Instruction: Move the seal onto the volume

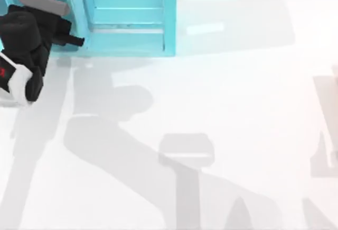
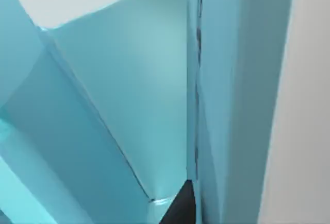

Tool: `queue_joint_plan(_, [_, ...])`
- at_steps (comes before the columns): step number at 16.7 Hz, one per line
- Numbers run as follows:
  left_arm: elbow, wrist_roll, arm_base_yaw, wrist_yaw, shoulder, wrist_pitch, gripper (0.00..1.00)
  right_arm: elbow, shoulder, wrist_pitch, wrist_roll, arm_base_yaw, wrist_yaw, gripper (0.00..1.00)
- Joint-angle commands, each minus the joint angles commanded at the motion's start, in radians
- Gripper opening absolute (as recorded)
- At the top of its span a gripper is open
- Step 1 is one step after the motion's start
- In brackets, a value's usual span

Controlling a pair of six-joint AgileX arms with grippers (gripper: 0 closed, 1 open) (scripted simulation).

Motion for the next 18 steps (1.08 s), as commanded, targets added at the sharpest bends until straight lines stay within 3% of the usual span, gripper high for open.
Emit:
queue_joint_plan(5, [0.0,0.0,0.0,0.0,0.0,0.0,0.02,0.0,0.0,0.0,0.0,0.0,0.0,1.0])
queue_joint_plan(18, [-0.035,0.006,0.0,-0.002,-0.062,-0.046,0.0,0.0,0.0,0.0,0.0,0.0,0.0,1.0])
